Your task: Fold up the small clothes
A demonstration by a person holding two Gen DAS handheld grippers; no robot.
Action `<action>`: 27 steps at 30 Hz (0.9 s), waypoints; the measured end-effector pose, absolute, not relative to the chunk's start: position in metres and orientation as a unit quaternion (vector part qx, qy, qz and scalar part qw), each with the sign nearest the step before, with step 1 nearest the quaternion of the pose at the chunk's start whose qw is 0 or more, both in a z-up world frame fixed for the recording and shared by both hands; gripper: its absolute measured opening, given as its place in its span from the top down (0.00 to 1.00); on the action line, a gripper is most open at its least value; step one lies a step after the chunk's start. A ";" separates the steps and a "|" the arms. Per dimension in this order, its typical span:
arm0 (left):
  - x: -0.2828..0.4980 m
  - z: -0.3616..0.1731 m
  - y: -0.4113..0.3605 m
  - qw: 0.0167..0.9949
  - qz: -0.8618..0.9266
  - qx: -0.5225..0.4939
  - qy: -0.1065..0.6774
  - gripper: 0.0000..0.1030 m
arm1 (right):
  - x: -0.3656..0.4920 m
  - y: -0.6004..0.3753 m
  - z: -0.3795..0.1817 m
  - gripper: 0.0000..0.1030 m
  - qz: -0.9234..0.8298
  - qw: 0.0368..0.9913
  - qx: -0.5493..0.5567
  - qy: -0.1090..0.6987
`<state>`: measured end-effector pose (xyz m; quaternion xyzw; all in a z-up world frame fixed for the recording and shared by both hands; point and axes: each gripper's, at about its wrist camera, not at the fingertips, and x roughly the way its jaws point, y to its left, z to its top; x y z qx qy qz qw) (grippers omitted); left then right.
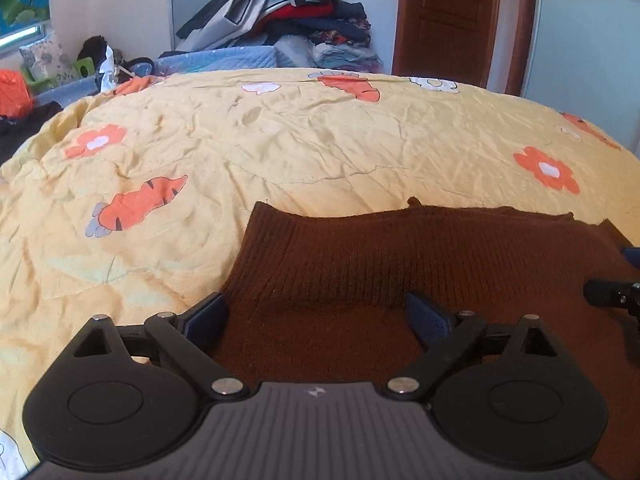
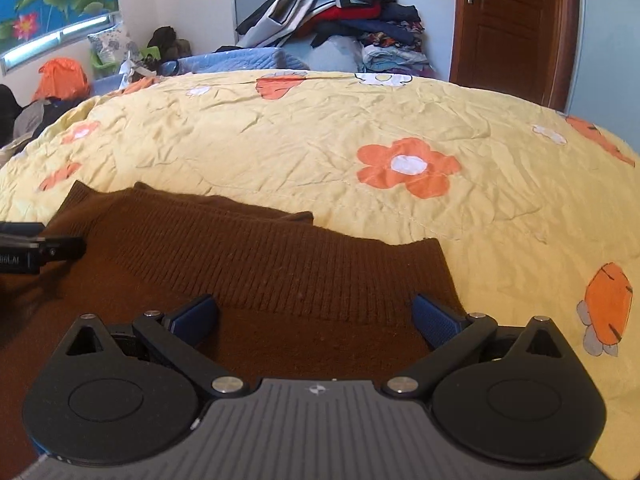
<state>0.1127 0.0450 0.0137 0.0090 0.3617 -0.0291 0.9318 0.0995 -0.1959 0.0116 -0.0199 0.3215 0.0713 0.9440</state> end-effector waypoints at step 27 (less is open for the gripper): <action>0.109 0.014 0.046 0.935 -0.028 0.000 0.355 0.07 | 0.130 -0.120 0.046 0.00 0.124 0.930 -0.052 0.341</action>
